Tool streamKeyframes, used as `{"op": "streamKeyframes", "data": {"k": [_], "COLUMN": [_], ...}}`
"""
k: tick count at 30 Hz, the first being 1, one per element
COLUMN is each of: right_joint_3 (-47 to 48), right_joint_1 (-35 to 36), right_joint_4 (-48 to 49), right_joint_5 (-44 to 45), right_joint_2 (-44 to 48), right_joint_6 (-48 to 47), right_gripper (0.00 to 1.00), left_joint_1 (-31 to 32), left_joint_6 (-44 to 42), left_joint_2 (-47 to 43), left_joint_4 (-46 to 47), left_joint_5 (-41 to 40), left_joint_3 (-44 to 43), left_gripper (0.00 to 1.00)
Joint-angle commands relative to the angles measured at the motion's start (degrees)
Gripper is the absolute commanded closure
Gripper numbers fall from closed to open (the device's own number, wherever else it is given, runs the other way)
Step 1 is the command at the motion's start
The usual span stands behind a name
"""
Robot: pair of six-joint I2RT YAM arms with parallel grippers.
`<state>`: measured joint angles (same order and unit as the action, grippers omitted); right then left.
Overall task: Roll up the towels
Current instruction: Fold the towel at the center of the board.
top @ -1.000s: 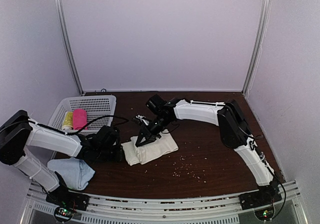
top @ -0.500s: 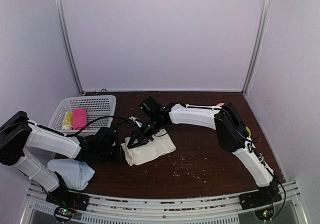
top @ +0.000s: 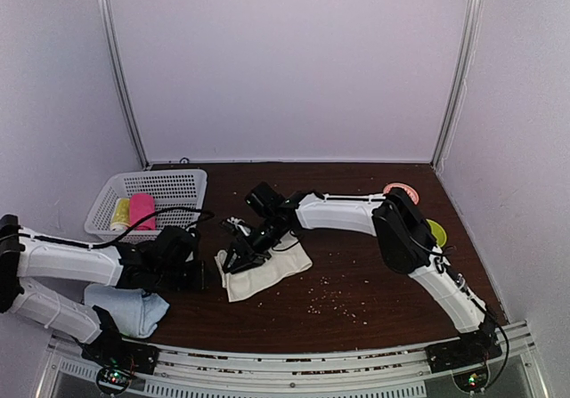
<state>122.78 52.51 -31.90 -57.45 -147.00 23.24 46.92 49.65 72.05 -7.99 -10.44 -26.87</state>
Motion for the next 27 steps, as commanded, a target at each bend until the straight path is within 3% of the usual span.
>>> {"op": "streamKeyframes", "data": {"k": [1,7,15,20,27], "right_joint_3": [0.58,-2.88,-5.71,-9.74,-14.68], "right_joint_1": [-1.75,-6.42,-11.66,-12.88,-14.0], "right_joint_4": [-1.75,-5.36,-11.96,-9.46,-7.76], "right_joint_5": [-0.77,1.63,16.84,21.34,26.7], "right_joint_2": [6.47,11.62,11.94,11.74,11.81], "right_joint_6": [-3.45,-9.8,-26.12,-27.68,-28.77], "right_gripper": [0.57,0.58,0.72,0.74,0.77], "left_joint_1": [0.04,0.02,0.04,0.03,-1.56], "left_joint_6": [0.37,-5.59,-10.79,-10.81,-12.16], "left_joint_2": [-7.8,-8.72,6.58,13.87,19.04], "left_joint_4": [-7.27,-7.36,-5.36,-9.23,-12.05], "left_joint_5": [-2.45,-2.55,3.17,1.39,-2.25], "left_joint_3": [-1.34,-6.61,-16.78,-19.86,-21.48], "left_gripper": [0.74,0.74,0.84,0.95,0.99]}}
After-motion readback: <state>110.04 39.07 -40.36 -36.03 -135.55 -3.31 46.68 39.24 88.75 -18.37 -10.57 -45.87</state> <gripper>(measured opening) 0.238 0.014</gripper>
